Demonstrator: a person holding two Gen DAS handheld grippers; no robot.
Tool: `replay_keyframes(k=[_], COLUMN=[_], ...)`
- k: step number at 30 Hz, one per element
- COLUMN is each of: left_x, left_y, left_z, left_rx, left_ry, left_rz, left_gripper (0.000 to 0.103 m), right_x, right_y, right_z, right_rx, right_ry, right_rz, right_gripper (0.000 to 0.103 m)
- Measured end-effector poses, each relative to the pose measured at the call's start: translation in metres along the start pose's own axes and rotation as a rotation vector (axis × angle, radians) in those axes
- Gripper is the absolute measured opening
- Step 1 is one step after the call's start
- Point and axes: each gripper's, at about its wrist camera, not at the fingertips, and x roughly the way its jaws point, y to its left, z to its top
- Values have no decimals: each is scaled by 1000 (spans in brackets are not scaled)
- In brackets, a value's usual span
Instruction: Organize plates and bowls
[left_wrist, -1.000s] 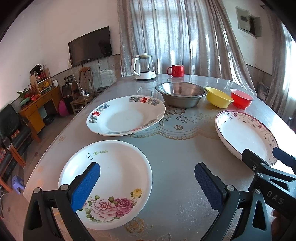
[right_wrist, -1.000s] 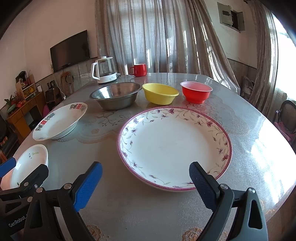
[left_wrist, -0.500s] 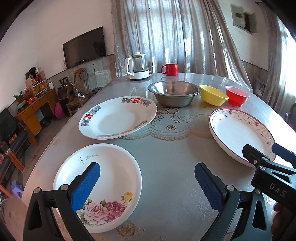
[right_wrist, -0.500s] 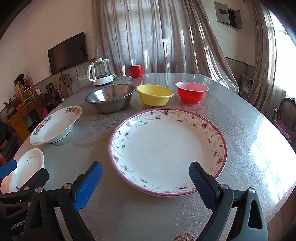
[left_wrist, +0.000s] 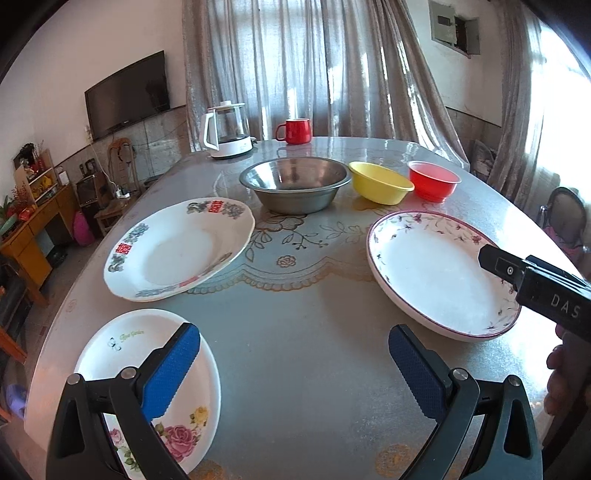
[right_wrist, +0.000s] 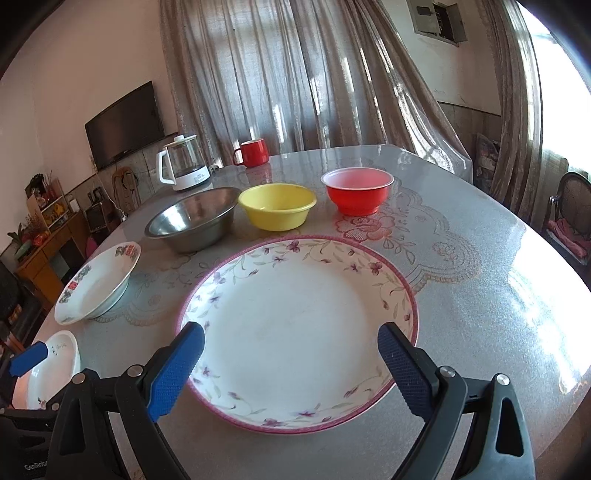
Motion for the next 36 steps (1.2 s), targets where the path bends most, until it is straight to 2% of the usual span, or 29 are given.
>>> replay_keyframes(k=[7,15,21,22,24,25,27,28,30,32,34,36], left_x=[11,35,60,64,70,72,76,78,85,95,96,94], left_y=[-17,-36,-34,-33,-28,-26,-25,-26,-29,-31,-34,-39], left_z=[8,17,25,27,31,33,37,39,41,41,42,42], left_rx=[40,51,-49,-65,-111,-130,-144,-141,-134,-147,-142,-128], left_ry=[25,109,220,239,252,248,248,254,282,320,315,297], left_rz=[-74,-237,-359,-382,-385,-380,-377,-379,-382,-413,-416,-424], left_gripper=[103,103,103,103,103,102,97,90,80,63,61,54], right_x=[8,31,51,53,58,60,63,64,65,66,68,69], right_y=[-37,-75,-86,-87,-90,-91,-92,-92,-93,-92,-93,-93], right_z=[17,24,22,22,21,20,18,18,17,17,18,18], right_rx=[70,140,157,158,169,170,165,163,151,139,139,133], right_ry=[14,69,127,136,148,158,171,173,173,176,180,183], right_rz=[1,4,54,61,85,97,100,104,106,107,116,119], right_gripper=[97,97,96,95,90,84,69,59,52,40,40,40])
